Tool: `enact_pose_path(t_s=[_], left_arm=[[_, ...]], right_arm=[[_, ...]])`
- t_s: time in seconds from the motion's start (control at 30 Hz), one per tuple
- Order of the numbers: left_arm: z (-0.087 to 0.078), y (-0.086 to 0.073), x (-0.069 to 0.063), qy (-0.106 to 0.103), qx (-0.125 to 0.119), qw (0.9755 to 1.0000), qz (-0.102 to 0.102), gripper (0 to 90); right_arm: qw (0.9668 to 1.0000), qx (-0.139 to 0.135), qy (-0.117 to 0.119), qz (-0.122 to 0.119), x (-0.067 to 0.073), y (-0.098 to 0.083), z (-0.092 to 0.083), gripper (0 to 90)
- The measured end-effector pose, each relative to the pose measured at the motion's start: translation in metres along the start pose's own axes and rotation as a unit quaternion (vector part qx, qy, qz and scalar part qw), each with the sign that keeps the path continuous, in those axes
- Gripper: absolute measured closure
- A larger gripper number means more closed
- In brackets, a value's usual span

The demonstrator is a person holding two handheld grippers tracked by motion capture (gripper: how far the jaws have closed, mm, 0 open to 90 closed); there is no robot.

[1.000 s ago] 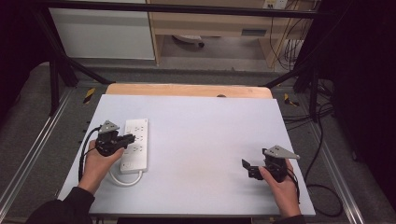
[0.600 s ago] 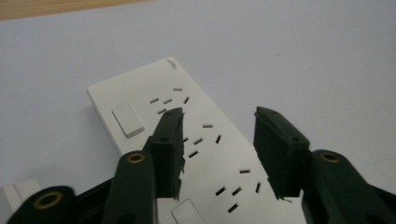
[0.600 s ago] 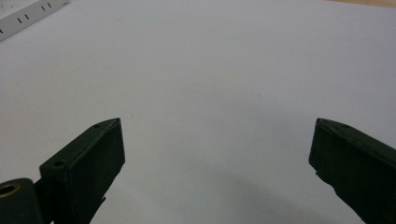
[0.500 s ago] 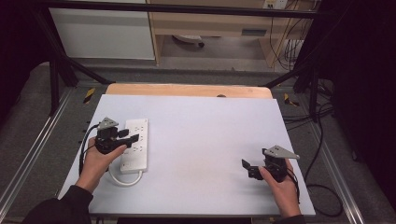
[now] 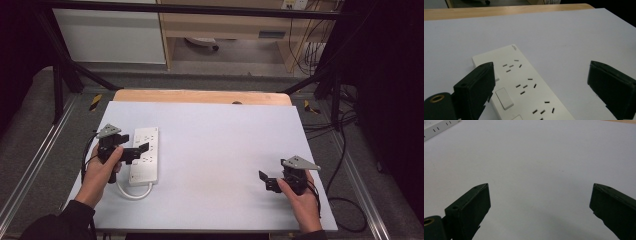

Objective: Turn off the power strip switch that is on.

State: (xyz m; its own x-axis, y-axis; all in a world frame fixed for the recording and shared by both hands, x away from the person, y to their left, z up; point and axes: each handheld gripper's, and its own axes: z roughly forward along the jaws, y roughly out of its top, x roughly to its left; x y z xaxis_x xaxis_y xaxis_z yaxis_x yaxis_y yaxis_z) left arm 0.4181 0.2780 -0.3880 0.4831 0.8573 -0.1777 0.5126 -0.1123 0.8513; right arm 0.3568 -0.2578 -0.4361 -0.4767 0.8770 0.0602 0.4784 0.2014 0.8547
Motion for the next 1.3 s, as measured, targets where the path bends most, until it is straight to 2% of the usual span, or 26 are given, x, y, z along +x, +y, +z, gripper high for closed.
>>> enact_pose_path(t_s=[0.2, 0.33, 0.83, 1.1, 1.3], left_arm=[[-0.011, 0.001, 0.003, 0.008, -0.025, 0.9996, -0.008, 7.4], [-0.02, 0.001, 0.004, 0.007, -0.031, 0.9994, -0.013, 7.2], [-0.059, 0.0, 0.01, 0.011, -0.063, 0.9979, -0.011, 7.8], [-0.077, -0.009, 0.012, 0.013, -0.074, 0.9971, -0.012, 8.1], [-0.087, -0.024, 0.013, 0.012, -0.08, 0.9966, -0.013, 8.5]], right_arm=[[1.0, 0.0, 0.0, -0.001, 0.0, 0.0, 0.0, 3.7], [1.0, 0.0, 0.0, -0.001, 0.0, 0.0, 0.0, 3.6], [1.0, -0.001, 0.0, -0.002, 0.0, 0.0, 0.0, 3.6], [1.0, 0.0, 0.0, -0.002, 0.001, 0.0, 0.0, 3.6], [1.0, 0.0, -0.001, -0.002, 0.0, 0.0, 0.0, 3.6]])
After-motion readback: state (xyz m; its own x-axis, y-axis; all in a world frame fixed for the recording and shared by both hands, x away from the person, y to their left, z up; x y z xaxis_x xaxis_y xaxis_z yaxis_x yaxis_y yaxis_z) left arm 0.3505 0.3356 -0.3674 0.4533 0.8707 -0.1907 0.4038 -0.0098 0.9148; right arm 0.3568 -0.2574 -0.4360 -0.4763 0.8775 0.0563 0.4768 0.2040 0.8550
